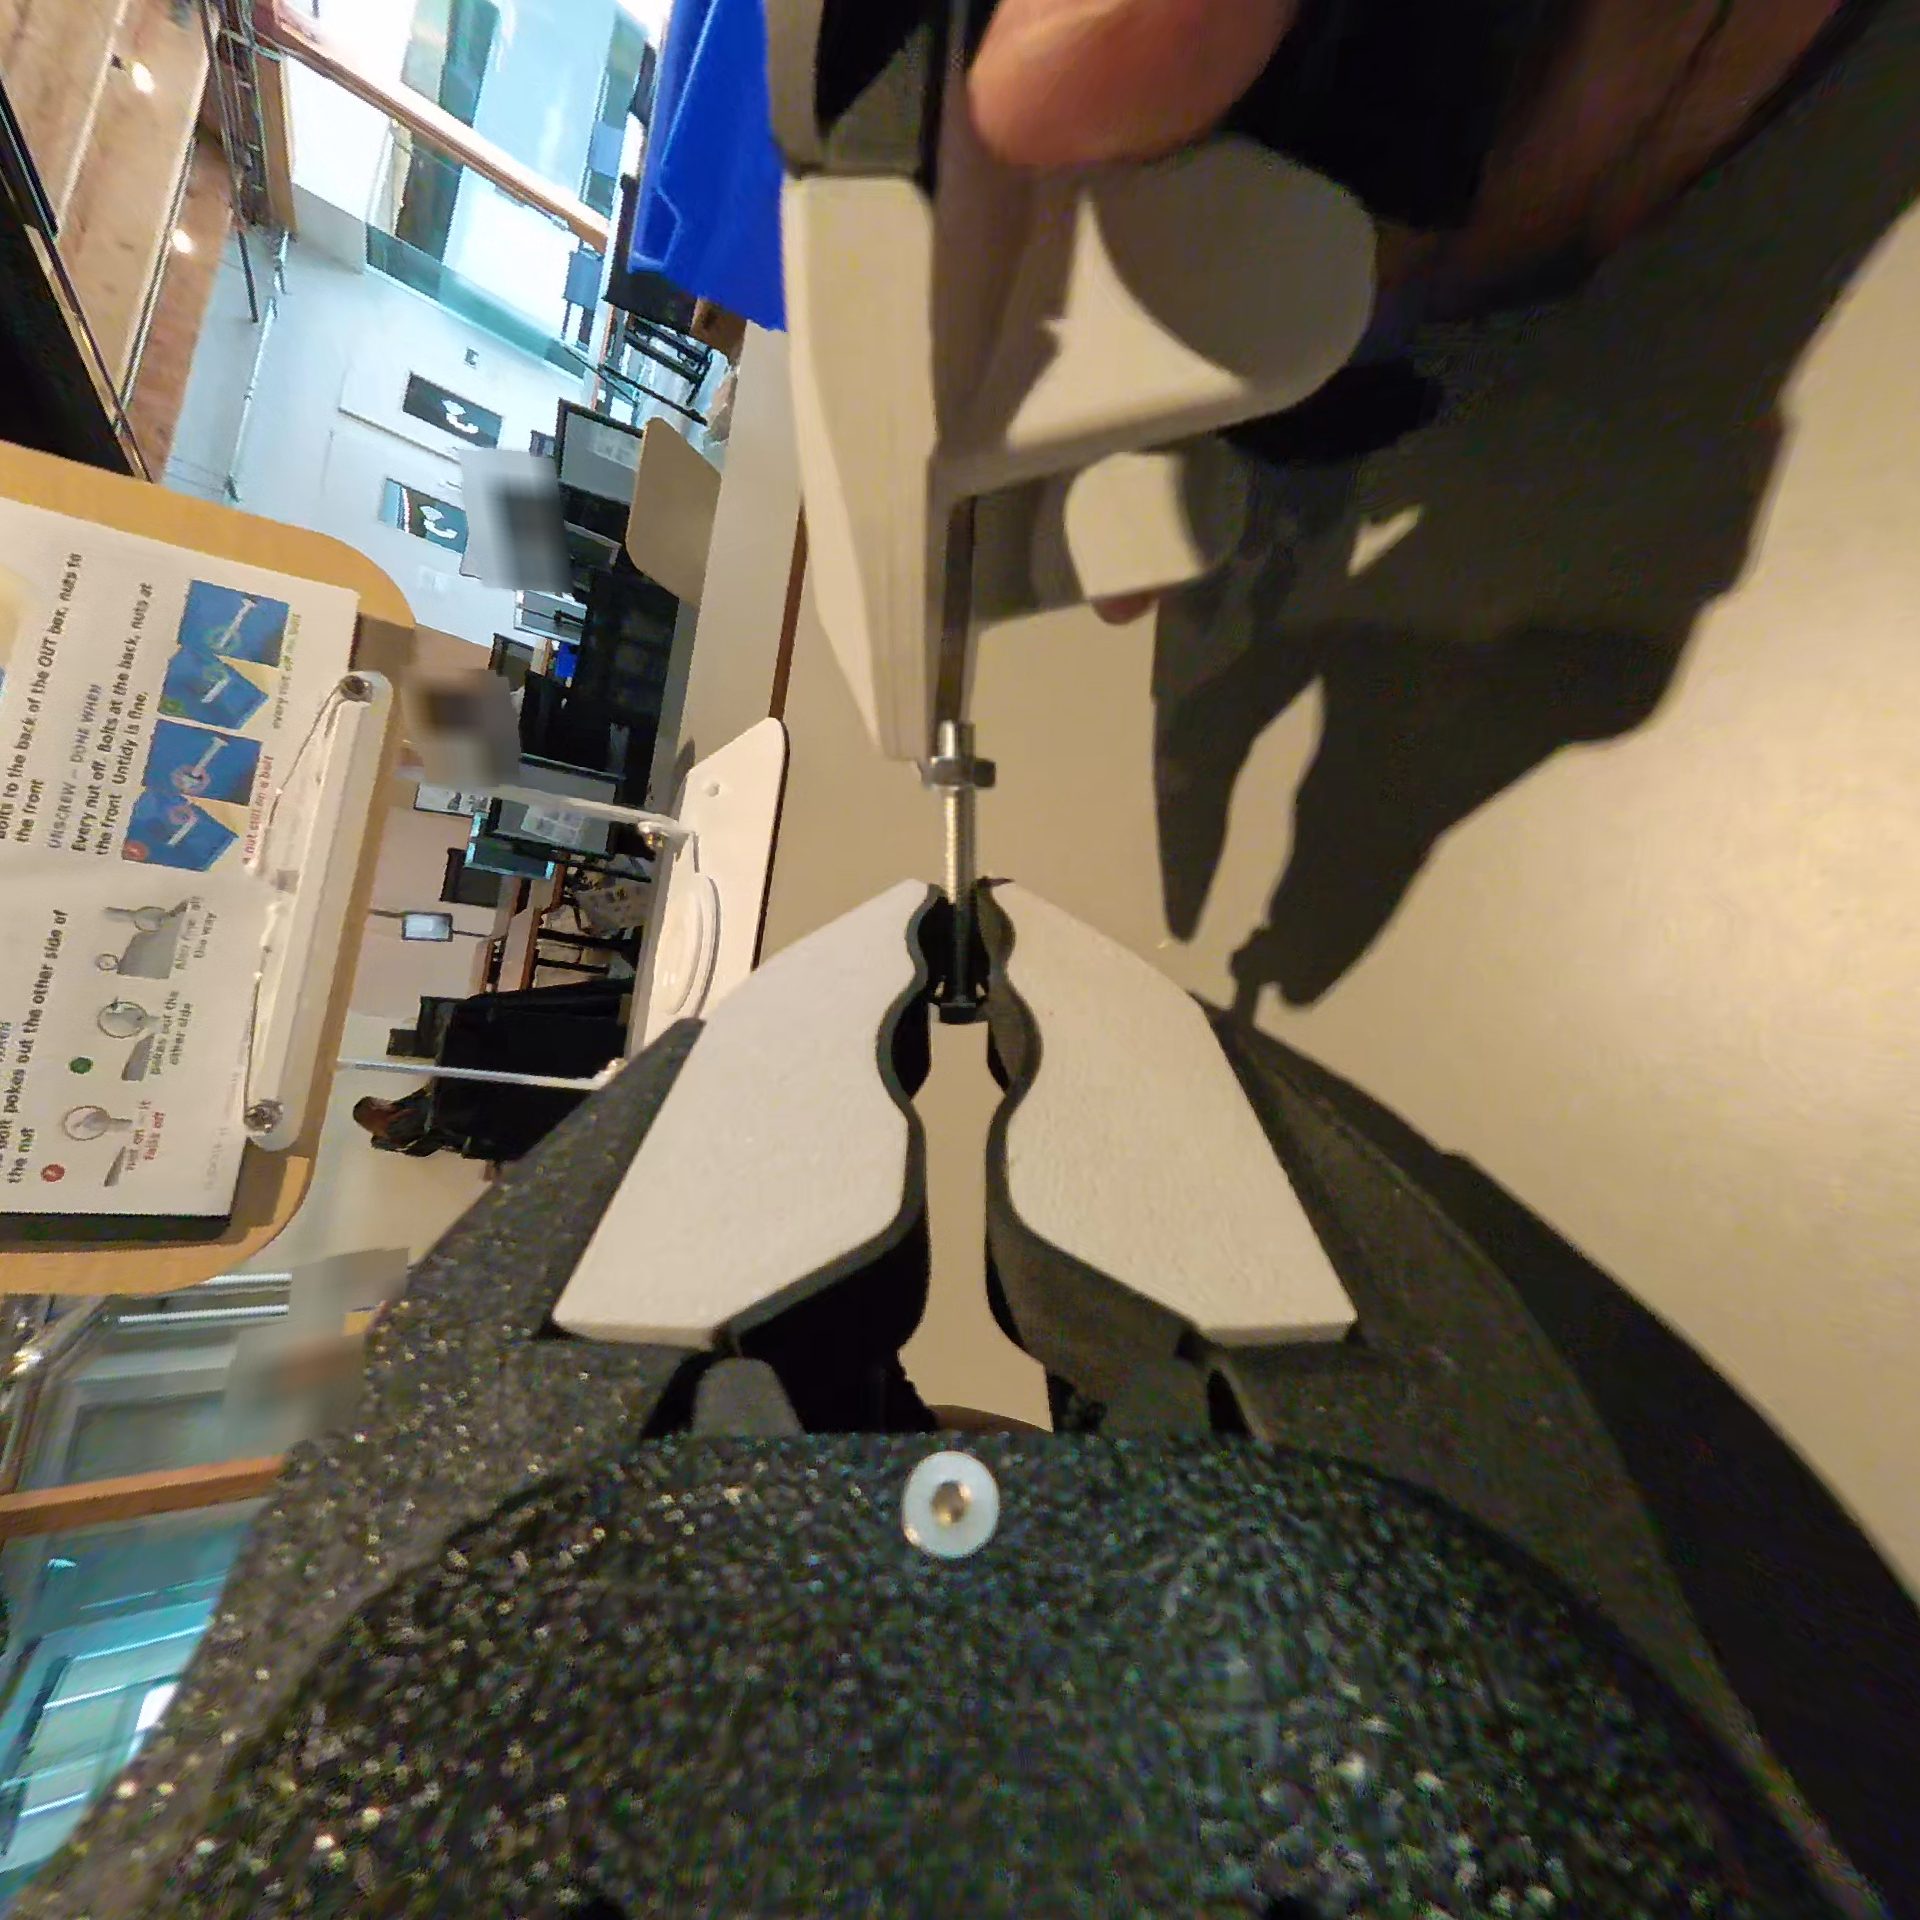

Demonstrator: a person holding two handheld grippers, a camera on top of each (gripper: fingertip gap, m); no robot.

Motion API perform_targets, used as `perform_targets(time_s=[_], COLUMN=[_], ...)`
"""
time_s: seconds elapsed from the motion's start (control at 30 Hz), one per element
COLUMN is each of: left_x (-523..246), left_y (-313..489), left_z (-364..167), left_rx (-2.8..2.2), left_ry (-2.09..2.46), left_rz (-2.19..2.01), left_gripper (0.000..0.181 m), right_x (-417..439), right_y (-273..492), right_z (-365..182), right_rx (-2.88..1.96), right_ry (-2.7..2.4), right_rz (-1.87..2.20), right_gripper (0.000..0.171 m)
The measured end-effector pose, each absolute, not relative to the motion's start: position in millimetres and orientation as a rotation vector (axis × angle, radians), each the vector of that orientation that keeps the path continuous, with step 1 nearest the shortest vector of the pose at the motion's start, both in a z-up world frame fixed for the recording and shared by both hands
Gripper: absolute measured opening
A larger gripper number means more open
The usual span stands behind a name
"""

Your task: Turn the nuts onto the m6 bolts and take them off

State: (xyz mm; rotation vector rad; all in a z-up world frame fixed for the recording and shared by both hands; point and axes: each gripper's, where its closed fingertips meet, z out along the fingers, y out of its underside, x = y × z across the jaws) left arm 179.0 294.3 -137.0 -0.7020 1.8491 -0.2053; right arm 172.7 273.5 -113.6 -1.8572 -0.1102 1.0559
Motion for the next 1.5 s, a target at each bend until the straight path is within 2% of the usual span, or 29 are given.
perform_targets(time_s=[0.1,0.33,0.4,0.5,0.63,0.8,0.93,1.03,1.17,1.3,1.47,1.5], left_x=[178,178,178,178,177,179,180,179,178,178,178,178], left_y=[296,293,291,291,296,298,296,297,294,289,285,286], left_z=[-137,-140,-140,-140,-143,-143,-139,-139,-142,-145,-147,-148], left_rx=[-0.724,-0.720,-0.717,-0.721,-0.709,-0.682,-0.699,-0.722,-0.734,-0.728,-0.720,-0.717], left_ry=[1.847,1.869,1.872,1.875,1.886,1.877,1.850,1.849,1.869,1.892,1.913,1.913], left_rz=[-0.231,-0.240,-0.252,-0.250,-0.183,-0.110,-0.167,-0.204,-0.242,-0.266,-0.283,-0.263], left_gripper=[0.005,0.005,0.005,0.005,0.005,0.005,0.005,0.005,0.005,0.005,0.005,0.005], right_x=[184,171,168,170,168,164,168,173,180,172,165,166], right_y=[276,270,270,273,275,271,270,270,271,268,269,271], right_z=[-119,-119,-124,-128,-134,-133,-128,-131,-127,-125,-125,-126], right_rx=[-1.882,-1.793,-1.799,-1.807,-1.912,-1.991,-1.956,-1.977,-1.898,-1.818,-1.832,-1.866], right_ry=[-0.286,-0.633,-0.676,-0.702,-0.579,-0.074,-0.107,-0.258,-0.472,-0.647,-0.664,-0.625], right_rz=[0.713,0.332,0.274,0.175,0.338,1.069,1.074,0.874,0.537,0.345,0.301,0.334], right_gripper=[0.035,0.033,0.029,0.013,0.009,0.008,0.016,0.039,0.045,0.039,0.011,0.011])
